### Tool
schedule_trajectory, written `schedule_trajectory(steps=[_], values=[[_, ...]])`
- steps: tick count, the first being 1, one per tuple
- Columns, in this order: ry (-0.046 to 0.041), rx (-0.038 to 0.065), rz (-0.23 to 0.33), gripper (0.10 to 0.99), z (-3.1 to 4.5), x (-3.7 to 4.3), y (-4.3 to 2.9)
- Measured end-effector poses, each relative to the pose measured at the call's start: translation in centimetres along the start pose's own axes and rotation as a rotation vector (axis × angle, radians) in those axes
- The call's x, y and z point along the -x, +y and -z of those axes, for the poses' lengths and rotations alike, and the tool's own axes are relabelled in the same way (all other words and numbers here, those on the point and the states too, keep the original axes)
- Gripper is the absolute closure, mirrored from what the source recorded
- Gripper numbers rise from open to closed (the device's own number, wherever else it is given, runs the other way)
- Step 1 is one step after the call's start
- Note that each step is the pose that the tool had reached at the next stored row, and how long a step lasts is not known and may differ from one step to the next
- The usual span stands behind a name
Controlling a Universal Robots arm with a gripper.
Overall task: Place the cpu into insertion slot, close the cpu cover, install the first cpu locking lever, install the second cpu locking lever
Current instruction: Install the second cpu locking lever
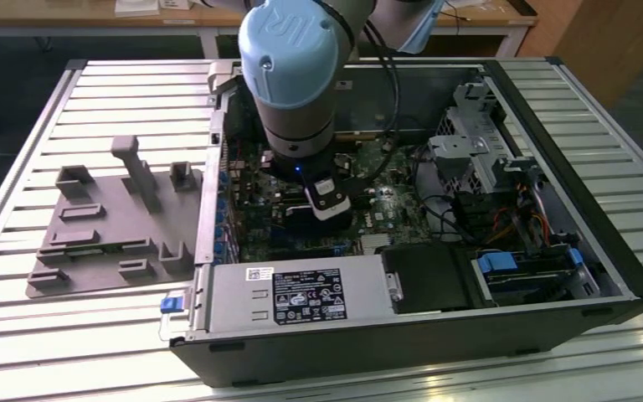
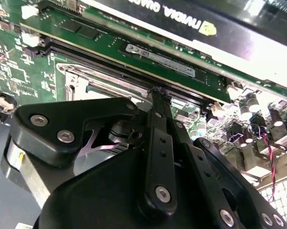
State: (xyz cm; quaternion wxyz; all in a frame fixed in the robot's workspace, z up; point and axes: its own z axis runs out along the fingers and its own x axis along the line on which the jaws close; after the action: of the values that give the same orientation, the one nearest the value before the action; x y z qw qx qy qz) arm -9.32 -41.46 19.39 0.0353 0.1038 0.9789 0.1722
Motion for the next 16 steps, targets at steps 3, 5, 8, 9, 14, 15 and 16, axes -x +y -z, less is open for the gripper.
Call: schedule_trajectory(steps=[3, 5, 8, 9, 14, 15, 16], values=[[0.0022, 0.011, -0.001, 0.984, -0.17, -0.17, -0.1], [0.0028, 0.014, -0.001, 0.984, -0.32, -0.29, -0.18], [0.0032, 0.016, -0.001, 0.984, -0.44, -0.45, -0.27], [0.0033, 0.016, -0.001, 0.984, -0.47, -0.48, -0.29], [0.0033, 0.016, -0.001, 0.984, -0.6, -0.58, -0.35], [0.0033, 0.016, -0.001, 0.984, -0.62, -0.59, -0.34], [0.0033, 0.016, -0.001, 0.984, -0.64, -0.59, -0.33]])
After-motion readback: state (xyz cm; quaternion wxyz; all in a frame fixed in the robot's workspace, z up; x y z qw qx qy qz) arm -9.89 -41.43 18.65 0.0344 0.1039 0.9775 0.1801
